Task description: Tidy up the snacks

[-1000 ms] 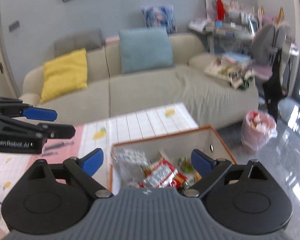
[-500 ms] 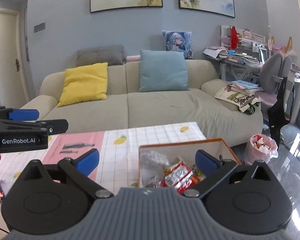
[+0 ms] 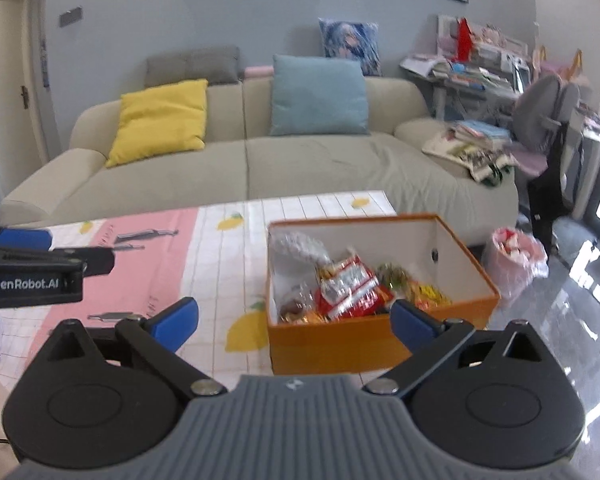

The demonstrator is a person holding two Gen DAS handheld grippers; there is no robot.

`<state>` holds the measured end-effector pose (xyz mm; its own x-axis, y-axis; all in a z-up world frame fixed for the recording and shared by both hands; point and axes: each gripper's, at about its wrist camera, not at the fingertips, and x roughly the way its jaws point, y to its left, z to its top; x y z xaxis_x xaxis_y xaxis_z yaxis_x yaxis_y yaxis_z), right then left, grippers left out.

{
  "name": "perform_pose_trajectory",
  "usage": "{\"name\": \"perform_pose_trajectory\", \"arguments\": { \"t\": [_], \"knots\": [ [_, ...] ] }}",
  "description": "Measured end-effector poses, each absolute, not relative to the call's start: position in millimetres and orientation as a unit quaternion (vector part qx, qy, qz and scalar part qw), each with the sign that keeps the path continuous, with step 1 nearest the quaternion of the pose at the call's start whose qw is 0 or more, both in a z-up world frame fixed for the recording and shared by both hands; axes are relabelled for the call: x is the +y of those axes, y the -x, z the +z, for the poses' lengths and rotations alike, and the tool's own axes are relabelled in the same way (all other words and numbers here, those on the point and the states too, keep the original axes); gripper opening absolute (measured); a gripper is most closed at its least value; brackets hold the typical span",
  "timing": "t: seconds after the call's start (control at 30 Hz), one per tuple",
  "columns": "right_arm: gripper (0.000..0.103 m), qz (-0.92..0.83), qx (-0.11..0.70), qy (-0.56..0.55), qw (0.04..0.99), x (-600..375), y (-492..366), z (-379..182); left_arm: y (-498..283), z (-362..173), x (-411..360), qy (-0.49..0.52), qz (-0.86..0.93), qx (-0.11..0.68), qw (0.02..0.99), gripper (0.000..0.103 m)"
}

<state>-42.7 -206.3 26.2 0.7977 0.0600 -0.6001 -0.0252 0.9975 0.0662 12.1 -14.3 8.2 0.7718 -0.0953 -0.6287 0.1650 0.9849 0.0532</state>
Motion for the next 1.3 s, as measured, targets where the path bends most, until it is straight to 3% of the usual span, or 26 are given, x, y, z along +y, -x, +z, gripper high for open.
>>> {"name": "perform_pose_trajectory", "arguments": {
  "t": [0.4,1.3],
  "knots": [
    [0.1,-0.01,0.335,-0.036,0.941,-189.8,45.2,-2.3,-8.5,-16.5,-2.4,-0.041,-0.042,0.388,0.92,0.091],
    [0.1,-0.01,0.311,-0.029,0.95,-187.1,48.3,5.5,-8.0,-9.4,-1.3,-0.036,-0.043,0.387,0.92,0.091]
  ]
}}
